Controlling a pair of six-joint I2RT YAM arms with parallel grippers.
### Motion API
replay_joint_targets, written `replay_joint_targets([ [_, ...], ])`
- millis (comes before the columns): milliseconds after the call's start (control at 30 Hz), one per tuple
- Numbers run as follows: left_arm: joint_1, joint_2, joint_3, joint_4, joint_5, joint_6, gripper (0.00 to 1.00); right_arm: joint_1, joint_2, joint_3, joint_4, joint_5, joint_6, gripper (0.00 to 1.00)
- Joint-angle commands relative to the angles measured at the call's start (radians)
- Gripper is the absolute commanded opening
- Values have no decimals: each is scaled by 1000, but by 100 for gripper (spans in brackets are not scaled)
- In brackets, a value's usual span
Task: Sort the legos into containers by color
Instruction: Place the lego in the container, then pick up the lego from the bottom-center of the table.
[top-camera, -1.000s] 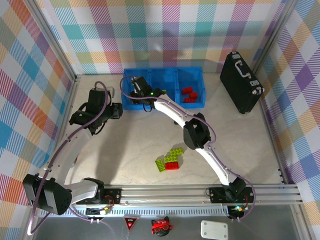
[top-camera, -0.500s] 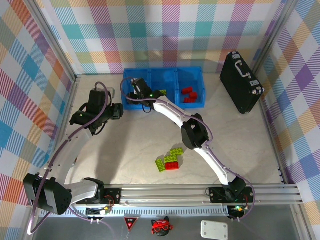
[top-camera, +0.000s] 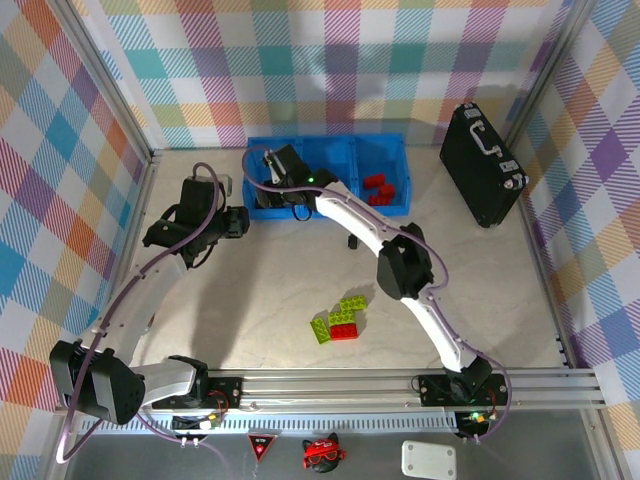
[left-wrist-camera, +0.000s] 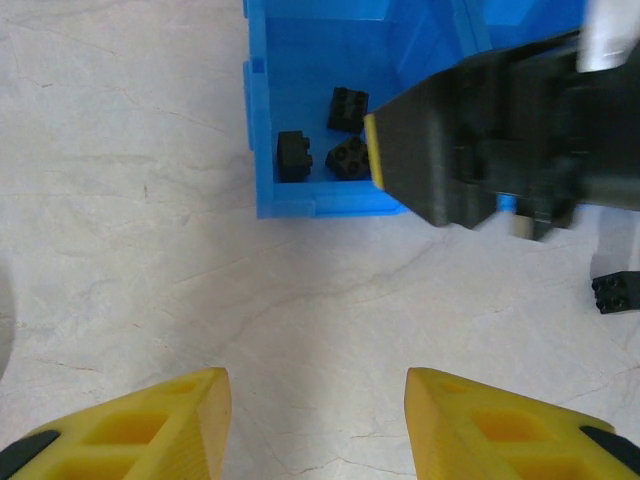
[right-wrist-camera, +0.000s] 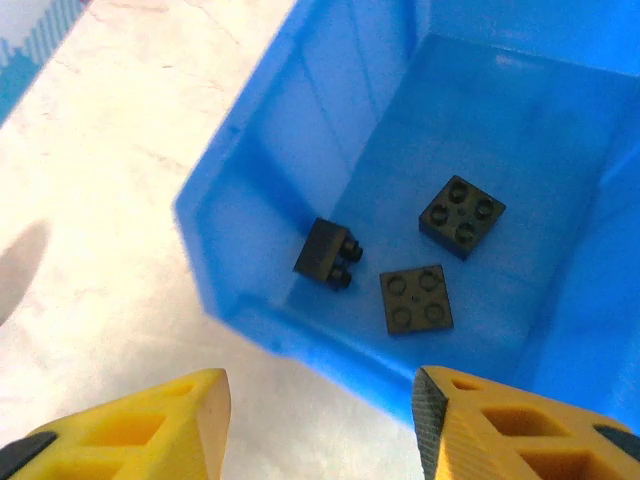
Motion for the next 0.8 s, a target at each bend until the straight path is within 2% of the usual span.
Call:
replay_joint_targets([
  [0,5,10,-15,12,-4,15,49,7,-123,-99,-56,-19,-21,53],
  [233,-1,33,6,-29,25,-17,49,6,-333,-357,-103,-41,-23,53],
  [433,-32,73,33,-102,76,-121,49,7,-460,-507,-261,-44,-15,53],
  [767,-100,85,-8,-147,116,-223,50,7,-688,-897,-308,-66,92,53],
])
